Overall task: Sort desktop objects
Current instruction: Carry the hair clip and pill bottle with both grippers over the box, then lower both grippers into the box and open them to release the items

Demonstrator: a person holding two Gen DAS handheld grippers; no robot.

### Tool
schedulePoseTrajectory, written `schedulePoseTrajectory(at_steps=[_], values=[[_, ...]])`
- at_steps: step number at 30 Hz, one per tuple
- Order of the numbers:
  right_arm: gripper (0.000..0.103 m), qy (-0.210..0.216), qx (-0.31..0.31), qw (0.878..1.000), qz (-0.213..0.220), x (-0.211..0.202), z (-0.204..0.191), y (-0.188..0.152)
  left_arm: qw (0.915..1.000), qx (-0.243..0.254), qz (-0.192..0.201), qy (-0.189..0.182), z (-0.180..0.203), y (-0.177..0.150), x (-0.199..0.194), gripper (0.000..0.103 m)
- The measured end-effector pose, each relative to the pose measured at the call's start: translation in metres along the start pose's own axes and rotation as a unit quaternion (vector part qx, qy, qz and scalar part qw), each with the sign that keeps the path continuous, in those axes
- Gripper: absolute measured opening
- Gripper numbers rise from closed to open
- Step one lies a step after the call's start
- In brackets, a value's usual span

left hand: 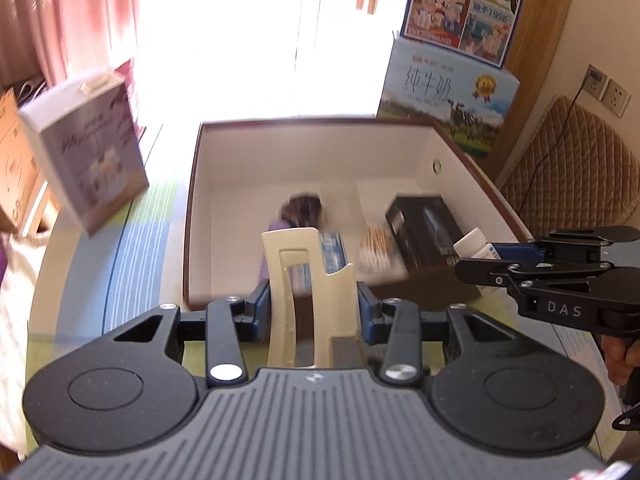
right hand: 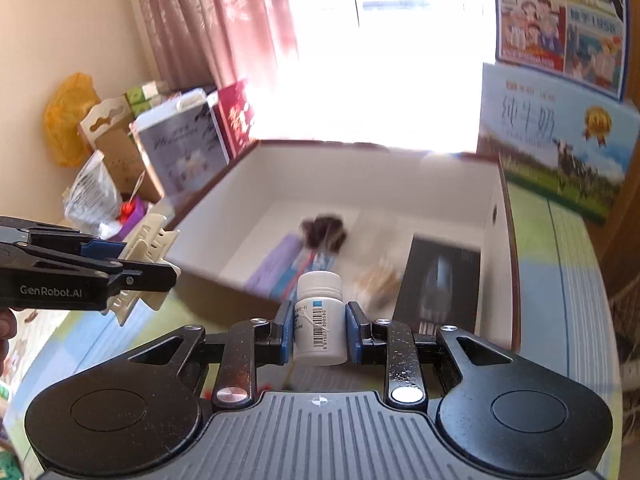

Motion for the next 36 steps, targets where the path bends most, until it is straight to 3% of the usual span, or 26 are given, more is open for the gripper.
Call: schedulePoseTrajectory(at_steps=[7,14,25,36], values=[[0.024,-0.011,0.02,1.0,-0.008,0.051,0.03,0.044,0.9998,0.008,-0.02,0.005,-0.012,0.051,0.055,0.037],[0.024,-0.041,0.044,0.998,-0.027,0.101,0.076,0.073,0.9986,0.011,-0.047,0.02,-0.028,0.081,0.117,0.037],[0.024,-0.065,0.058,0.994,-0.058,0.149,0.113,0.078,0.9948,0.028,-0.089,0.041,-0.045,0.09,0.191,0.037],[0.024,-0.071,0.07,0.992,-0.078,0.17,0.128,0.074,0.9931,0.039,-0.099,0.051,-0.047,0.091,0.216,0.036]])
Point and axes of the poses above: each gripper's, at about its wrist camera, not at the fingertips, and x roughly the way its jaws point, z to its right, y to its top, the point moved 9 cm from there along x, roughly the way its jaws point, and after that the axes turned 3 degrees about -x, right-handed, at the moved point
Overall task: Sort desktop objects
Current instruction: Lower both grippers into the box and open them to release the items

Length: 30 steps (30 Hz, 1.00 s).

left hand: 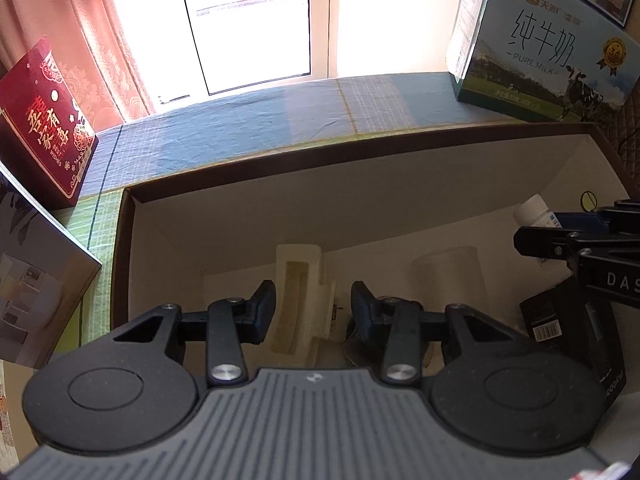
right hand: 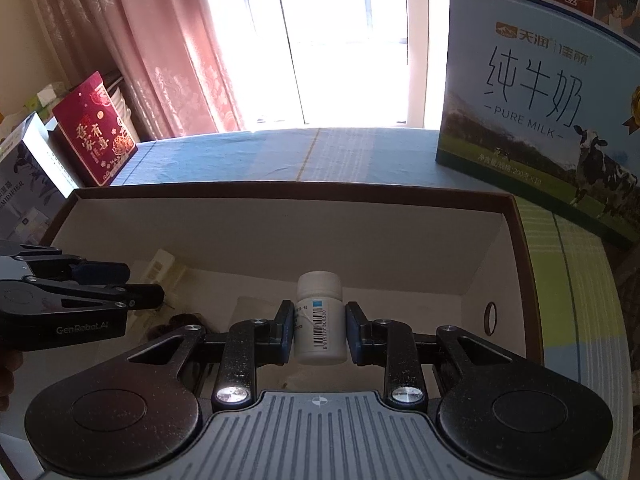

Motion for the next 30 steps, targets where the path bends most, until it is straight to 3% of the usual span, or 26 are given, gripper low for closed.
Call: schedulePoseTrajectory(at_steps=[13,14,16,17,18,19,25,30], values=[[0.027,-0.014,-0.015,1.0,0.005,0.005,0.002,0.001,1.0,0.004,0.008,-0.002,-0.002,-0.003,-0.012,0.054],[0.029,-0.013,-0.016,1.0,0.006,0.004,0.002,0.0,0.9999,0.004,0.011,-0.003,-0.002,-0.003,-0.015,0.056],[0.055,-0.011,-0.016,1.0,0.01,0.0,0.002,-0.001,0.9998,0.002,0.016,-0.01,0.0,-0.003,-0.022,0.059],[0.06,-0.011,-0.017,1.0,0.015,-0.004,0.002,-0.001,0.9997,0.0,0.019,-0.013,0.001,-0.003,-0.026,0.064],[0.064,-0.012,-0.019,1.0,0.02,-0.008,0.001,-0.002,0.9997,-0.002,0.022,-0.011,0.001,-0.003,-0.03,0.074],[0.067,-0.01,-0.022,0.999,0.023,-0.012,0.001,-0.002,0.9996,-0.002,0.027,-0.007,0.001,-0.003,-0.035,0.078],[0.094,0.005,-0.042,0.998,0.043,-0.043,-0.011,-0.011,0.9985,0.002,0.054,-0.008,0.005,-0.007,-0.064,0.082],[0.101,0.017,-0.055,0.996,0.062,-0.07,-0.022,-0.023,0.9975,0.002,0.07,-0.002,0.009,-0.017,-0.092,0.087]])
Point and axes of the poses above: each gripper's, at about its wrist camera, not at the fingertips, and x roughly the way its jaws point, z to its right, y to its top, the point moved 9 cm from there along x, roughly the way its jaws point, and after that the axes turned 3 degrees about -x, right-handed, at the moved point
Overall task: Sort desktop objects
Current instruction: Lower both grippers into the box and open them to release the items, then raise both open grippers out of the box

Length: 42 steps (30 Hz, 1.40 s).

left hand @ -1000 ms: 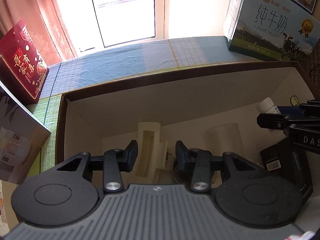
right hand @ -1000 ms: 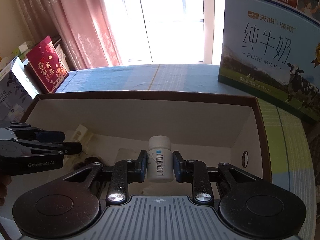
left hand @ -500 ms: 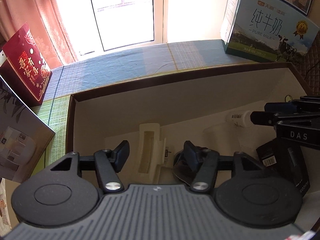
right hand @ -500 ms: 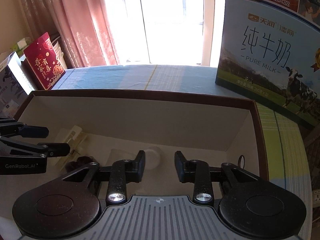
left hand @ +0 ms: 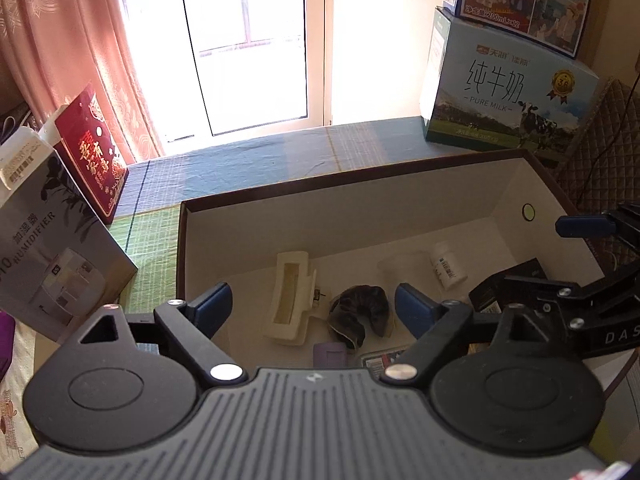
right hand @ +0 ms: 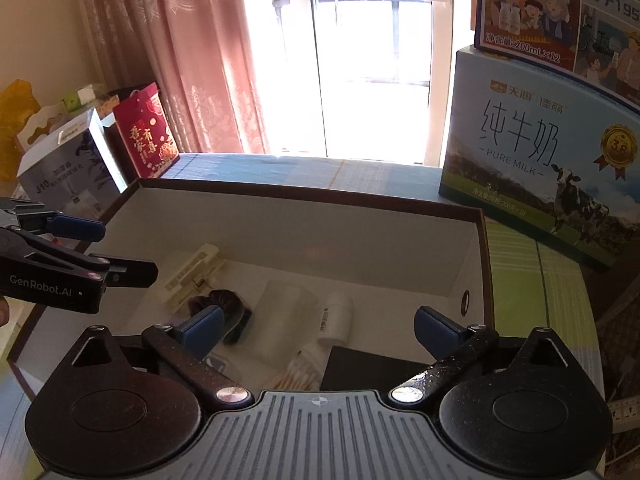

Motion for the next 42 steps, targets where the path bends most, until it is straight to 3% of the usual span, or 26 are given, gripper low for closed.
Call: schedulePoseTrajectory(at_steps=[11,20,42], values=[[0.101,0.015,0.0,0.999,0.038,-0.067,-0.022,-0.021,0.9991,-0.013,0.03,0.025,0.01,-0.029,-0.065,0.09],[0.101,0.015,0.008,0.998,0.059,-0.112,-0.031,-0.037,0.9972,-0.052,0.048,0.021,0.018,-0.056,-0.112,0.09],[0.101,0.048,-0.013,0.998,0.038,-0.172,-0.066,-0.109,0.9972,-0.067,0.027,0.021,0.049,-0.138,-0.176,0.09]])
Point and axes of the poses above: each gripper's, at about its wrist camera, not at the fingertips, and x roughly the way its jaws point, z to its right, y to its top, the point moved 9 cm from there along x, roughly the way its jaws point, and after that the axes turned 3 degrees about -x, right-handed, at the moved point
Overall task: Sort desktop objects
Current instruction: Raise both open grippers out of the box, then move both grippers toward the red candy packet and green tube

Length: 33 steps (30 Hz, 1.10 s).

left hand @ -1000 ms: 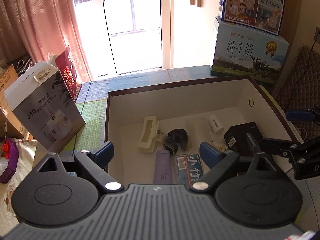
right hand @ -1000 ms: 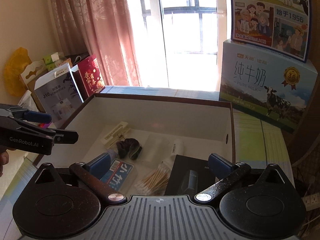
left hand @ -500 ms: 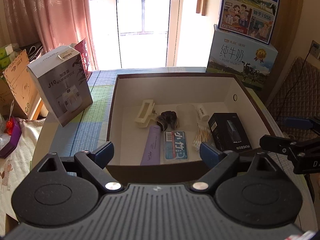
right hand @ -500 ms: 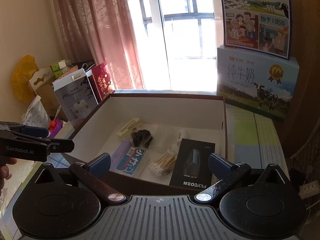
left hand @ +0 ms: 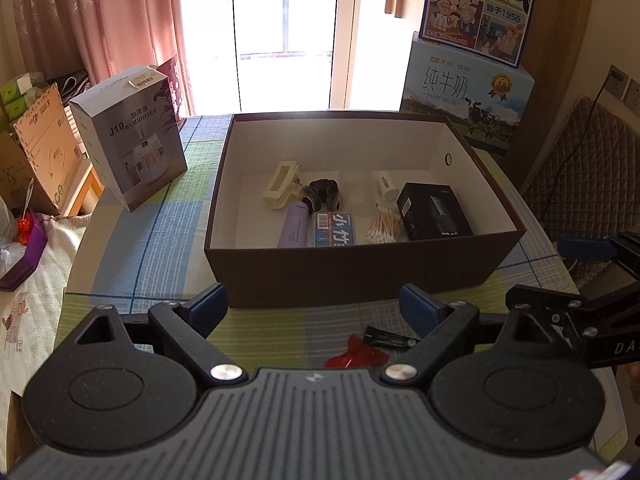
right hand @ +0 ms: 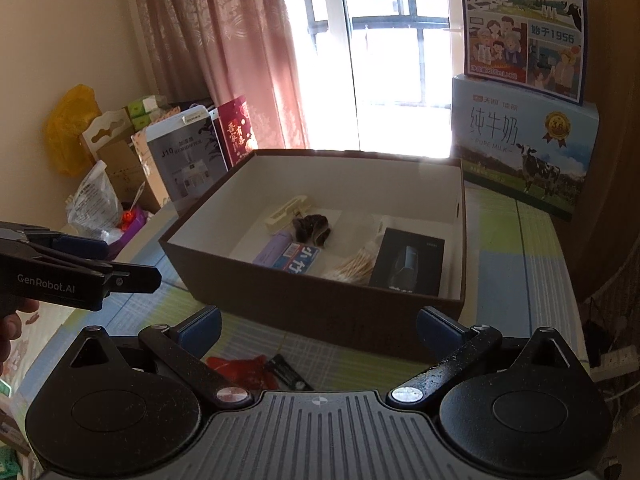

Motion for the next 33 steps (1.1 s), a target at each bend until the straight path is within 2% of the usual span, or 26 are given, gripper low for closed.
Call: schedulePoseTrajectory(at_steps=[13,22,33], values=[[0.101,0.015,-0.005,0.999,-0.033,-0.008,-0.01,-0.038,0.9994,0.007,-0.034,-0.002,0.016,-0.042,-0.006,0.09],[0.101,0.018,-0.001,0.996,-0.082,0.0,-0.011,-0.073,0.9972,0.012,-0.073,0.011,0.018,-0.078,0.005,0.09],[0.101,0.021,0.001,0.994,-0.107,0.005,-0.015,-0.093,0.9954,0.025,-0.092,0.009,0.024,-0.094,0.01,0.09]])
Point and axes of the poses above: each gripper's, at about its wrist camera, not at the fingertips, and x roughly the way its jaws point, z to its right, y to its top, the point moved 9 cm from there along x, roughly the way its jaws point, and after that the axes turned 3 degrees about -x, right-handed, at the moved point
